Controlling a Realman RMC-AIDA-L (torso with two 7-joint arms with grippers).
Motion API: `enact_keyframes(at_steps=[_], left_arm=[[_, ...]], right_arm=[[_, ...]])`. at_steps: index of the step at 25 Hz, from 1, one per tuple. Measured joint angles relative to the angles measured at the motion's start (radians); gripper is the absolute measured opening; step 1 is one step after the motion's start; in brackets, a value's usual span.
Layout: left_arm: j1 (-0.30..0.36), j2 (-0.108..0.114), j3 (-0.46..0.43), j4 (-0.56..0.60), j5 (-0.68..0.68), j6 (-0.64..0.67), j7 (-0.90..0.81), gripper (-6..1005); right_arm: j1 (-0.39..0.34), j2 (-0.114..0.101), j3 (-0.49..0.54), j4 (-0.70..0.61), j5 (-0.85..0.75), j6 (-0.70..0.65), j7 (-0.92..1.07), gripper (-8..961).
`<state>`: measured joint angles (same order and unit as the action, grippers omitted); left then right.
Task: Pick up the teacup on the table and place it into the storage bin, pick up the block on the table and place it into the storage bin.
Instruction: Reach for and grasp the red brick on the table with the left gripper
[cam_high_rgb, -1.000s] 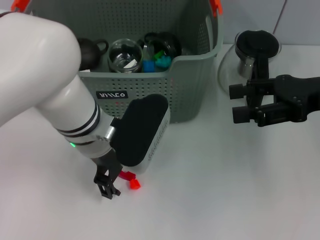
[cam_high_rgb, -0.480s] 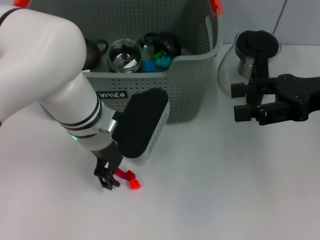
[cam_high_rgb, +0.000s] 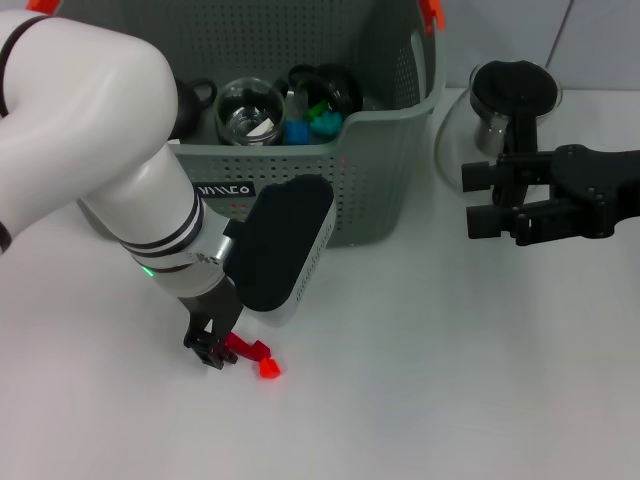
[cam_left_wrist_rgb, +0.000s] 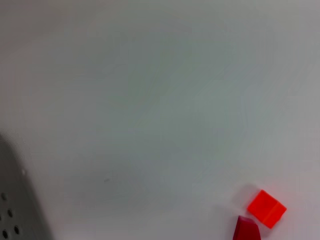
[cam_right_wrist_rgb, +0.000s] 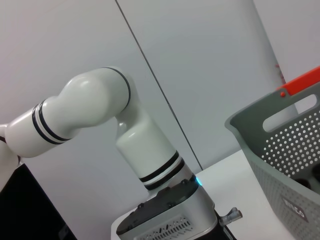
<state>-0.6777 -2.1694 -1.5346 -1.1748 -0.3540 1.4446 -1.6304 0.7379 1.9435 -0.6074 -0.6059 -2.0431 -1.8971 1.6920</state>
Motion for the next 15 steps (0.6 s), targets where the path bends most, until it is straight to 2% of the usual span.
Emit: enact_keyframes(at_steps=[15], left_arm=[[-0.011,0.000,-0.007,0.029,0.000,-0.015,0.002,644]], right_arm=[[0.000,0.000,0.011,0.000,0.000,0.004,0.000,924]])
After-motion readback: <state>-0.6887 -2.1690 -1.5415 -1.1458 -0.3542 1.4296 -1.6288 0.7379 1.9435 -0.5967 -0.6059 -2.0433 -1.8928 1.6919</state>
